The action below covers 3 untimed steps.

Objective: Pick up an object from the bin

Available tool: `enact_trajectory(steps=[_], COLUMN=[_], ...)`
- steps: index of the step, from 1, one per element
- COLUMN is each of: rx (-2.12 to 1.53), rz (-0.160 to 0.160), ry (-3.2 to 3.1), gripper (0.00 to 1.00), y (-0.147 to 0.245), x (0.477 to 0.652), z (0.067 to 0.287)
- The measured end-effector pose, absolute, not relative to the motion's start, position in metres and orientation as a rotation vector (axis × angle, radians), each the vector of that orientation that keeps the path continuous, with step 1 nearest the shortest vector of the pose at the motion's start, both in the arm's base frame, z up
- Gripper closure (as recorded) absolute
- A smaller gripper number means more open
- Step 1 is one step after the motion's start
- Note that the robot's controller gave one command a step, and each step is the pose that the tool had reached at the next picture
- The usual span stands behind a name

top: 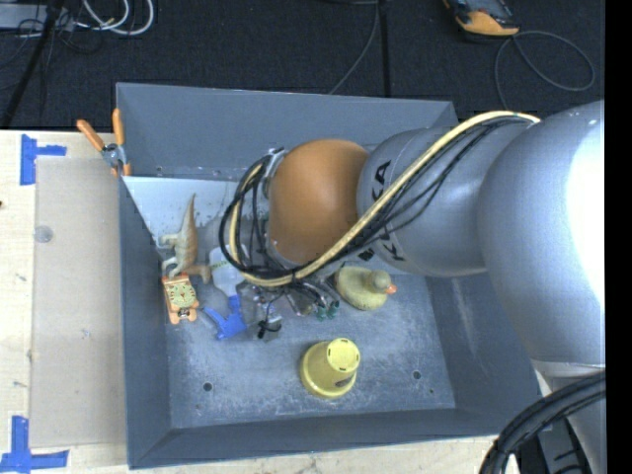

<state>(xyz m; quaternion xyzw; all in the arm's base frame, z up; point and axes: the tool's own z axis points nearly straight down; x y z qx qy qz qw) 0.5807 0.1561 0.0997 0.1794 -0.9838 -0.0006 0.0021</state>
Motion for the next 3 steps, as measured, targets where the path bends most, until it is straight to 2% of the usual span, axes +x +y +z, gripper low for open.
enact_trajectory(steps=[2,3], rx=[0.560,0.561], rz=[-0.001,-0.001], ry=[-3.081,-3.082], gripper=[1.00,1.00], y=[0.156,0.156], x=[0.579,0.579], z=[0.106,0.123])
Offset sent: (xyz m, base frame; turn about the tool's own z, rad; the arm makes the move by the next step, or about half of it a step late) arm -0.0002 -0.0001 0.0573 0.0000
